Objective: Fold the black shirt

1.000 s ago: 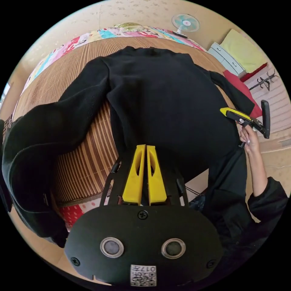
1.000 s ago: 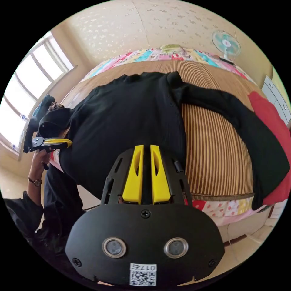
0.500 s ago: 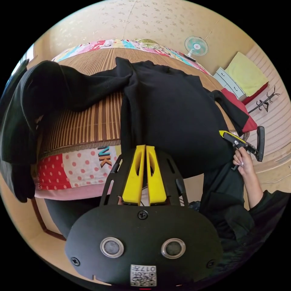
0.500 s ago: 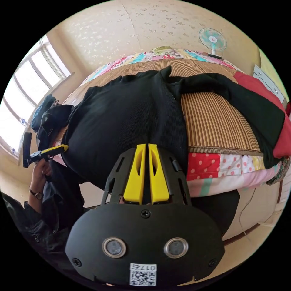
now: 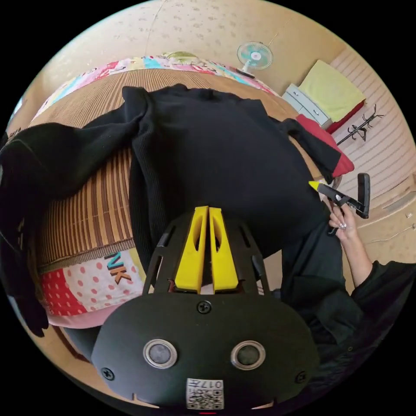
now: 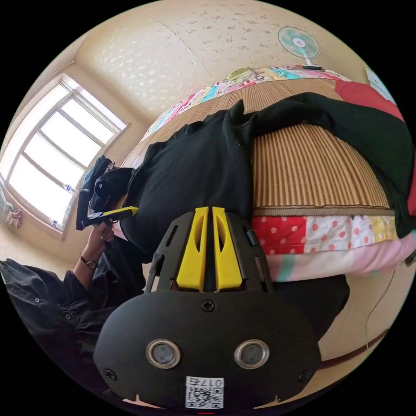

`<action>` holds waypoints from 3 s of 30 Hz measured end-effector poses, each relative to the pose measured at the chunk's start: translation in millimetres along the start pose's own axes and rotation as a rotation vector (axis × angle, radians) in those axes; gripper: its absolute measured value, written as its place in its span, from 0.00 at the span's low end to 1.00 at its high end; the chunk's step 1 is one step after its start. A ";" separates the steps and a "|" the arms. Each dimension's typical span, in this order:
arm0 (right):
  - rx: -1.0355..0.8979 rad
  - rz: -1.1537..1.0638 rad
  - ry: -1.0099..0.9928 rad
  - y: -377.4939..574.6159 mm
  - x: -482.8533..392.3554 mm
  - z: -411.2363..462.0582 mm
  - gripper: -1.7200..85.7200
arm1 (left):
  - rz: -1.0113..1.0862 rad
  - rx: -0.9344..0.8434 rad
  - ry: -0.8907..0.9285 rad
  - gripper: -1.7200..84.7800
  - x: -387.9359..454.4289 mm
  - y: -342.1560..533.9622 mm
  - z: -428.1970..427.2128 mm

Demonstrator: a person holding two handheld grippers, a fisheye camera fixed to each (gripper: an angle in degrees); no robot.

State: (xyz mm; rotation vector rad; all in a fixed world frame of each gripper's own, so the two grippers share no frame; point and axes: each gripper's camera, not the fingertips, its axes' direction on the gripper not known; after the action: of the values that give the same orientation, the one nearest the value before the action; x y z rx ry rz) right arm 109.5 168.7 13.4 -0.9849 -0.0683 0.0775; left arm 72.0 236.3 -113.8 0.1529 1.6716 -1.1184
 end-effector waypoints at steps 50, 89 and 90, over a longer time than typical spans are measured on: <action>0.679 0.782 -0.107 -9.5 310.6 -335.6 0.12 | -0.206 0.092 0.358 0.01 -8.1 -18.0 -65.7; -0.105 0.048 -0.685 -156.2 49.3 121.8 0.05 | -1.001 0.988 0.784 0.23 -200.3 110.9 -337.2; -0.104 0.050 -0.692 -153.9 56.7 121.7 0.05 | -1.006 0.993 0.739 0.23 -200.7 111.6 -345.8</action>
State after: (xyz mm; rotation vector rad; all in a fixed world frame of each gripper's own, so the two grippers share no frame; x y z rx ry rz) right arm 159.9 190.4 210.1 -1.0260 -0.6875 0.4629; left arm -14.9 631.4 -20.4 0.4088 1.6345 -2.8874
